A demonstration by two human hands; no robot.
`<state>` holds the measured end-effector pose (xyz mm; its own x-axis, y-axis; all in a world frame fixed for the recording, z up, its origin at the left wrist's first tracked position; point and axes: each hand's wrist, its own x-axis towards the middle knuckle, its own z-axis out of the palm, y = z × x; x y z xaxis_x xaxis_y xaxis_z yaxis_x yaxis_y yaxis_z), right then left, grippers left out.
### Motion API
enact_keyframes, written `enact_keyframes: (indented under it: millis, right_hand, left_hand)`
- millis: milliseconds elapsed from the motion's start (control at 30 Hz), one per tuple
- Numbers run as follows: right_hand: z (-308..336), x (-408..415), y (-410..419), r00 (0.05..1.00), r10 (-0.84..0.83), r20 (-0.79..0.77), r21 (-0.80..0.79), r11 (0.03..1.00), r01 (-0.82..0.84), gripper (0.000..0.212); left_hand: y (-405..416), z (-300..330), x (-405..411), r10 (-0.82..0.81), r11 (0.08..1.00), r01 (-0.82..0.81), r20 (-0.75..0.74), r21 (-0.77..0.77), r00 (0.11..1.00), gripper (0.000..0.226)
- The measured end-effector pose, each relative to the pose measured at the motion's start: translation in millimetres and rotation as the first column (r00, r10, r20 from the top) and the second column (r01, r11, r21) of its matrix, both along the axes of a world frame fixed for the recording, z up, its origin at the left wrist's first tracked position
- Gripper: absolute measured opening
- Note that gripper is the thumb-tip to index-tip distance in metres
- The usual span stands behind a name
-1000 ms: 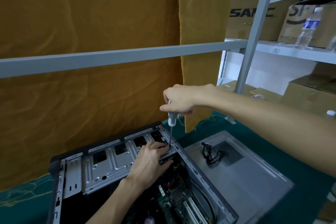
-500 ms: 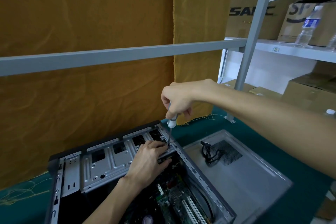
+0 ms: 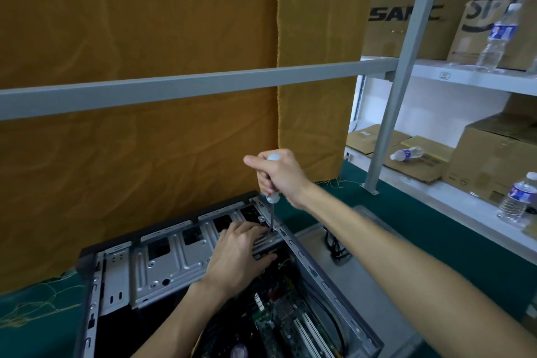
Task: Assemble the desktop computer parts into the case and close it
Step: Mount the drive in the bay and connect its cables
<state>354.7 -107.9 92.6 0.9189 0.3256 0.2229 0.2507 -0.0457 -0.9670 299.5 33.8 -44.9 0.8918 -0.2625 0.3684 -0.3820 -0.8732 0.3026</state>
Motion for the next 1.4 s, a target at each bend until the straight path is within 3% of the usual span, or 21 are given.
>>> enact_keyframes:
  millis: [100, 167, 200, 267, 333, 400, 500, 633, 800, 933, 1067, 1167, 1400]
  right_hand:
    - [-10.3, -5.6, 19.3, 0.942, -0.297, 0.154, 0.118, 0.952, 0.281, 0.057]
    - [-13.1, -5.0, 22.8, 0.92, -0.353, 0.169, 0.127, 0.934, 0.335, 0.055]
    - [-12.7, -3.8, 19.4, 0.95, -0.281, 0.134, 0.109, 0.957, 0.268, 0.05]
    - [-6.3, -0.8, 6.5, 0.999, 0.043, 0.011, 0.046, 0.998, -0.044, 0.036]
    - [3.6, 4.6, -7.8, 0.949, 0.297, -0.109, 0.013, 0.955, -0.297, 0.024]
    - [7.7, 10.9, -13.8, 0.912, 0.383, -0.15, -0.035, 0.919, -0.392, 0.029]
    - [0.9, 12.2, 0.0, 0.944, 0.312, -0.108, -0.057, 0.946, -0.319, 0.042]
    - [-17.8, 6.6, 13.2, 1.0, 0.018, -0.001, 0.14, 0.99, -0.018, 0.044]
    - [-19.8, -1.5, 14.4, 0.989, -0.149, 0.024, 0.206, 0.968, 0.14, 0.042]
    - [-14.4, -4.6, 10.3, 0.999, -0.031, 0.011, 0.128, 0.991, 0.029, 0.039]
    - [-18.6, -5.3, 14.5, 0.982, -0.181, 0.051, 0.187, 0.968, 0.169, 0.042]
    - [-21.8, -8.2, 21.2, 0.977, -0.202, 0.07, 0.181, 0.966, 0.186, 0.038]
    - [-7.4, 0.4, -11.3, 0.981, 0.182, -0.061, 0.129, 0.976, -0.173, 0.04]
  left_hand:
    - [-0.2, -1.2, -0.2, 0.005, 1.0, -0.005, -0.008, 0.011, 1.0, 0.065]
    - [0.0, -0.9, -0.7, 0.002, 1.0, -0.002, -0.016, 0.01, 1.0, 0.065]
    - [0.3, -0.8, -0.7, -0.003, 1.0, 0.003, -0.019, 0.012, 1.0, 0.066]
    - [2.2, 0.4, 0.4, -0.015, 1.0, 0.016, -0.033, 0.017, 0.999, 0.067]
    - [4.8, 3.2, 3.3, -0.023, 0.999, 0.025, -0.061, 0.035, 0.998, 0.069]
    - [7.8, 5.5, 6.0, -0.026, 0.998, 0.032, -0.083, 0.06, 0.996, 0.071]
    - [10.4, 5.6, 8.1, -0.034, 0.997, 0.04, -0.09, 0.062, 0.995, 0.071]
    - [9.5, 2.1, 7.4, -0.028, 0.998, 0.031, -0.062, 0.05, 0.998, 0.068]
    - [8.0, 1.7, 5.0, -0.028, 0.998, 0.031, -0.06, 0.049, 0.998, 0.066]
    - [7.2, 2.2, 1.3, -0.032, 0.998, 0.035, -0.063, 0.051, 0.998, 0.065]
    - [6.7, 2.8, 1.4, -0.025, 0.997, 0.029, -0.065, 0.065, 0.998, 0.065]
    - [6.7, 2.5, -0.4, -0.027, 0.997, 0.031, -0.062, 0.07, 0.998, 0.066]
    - [8.2, 2.9, -0.9, -0.023, 0.997, 0.027, -0.056, 0.076, 0.998, 0.066]
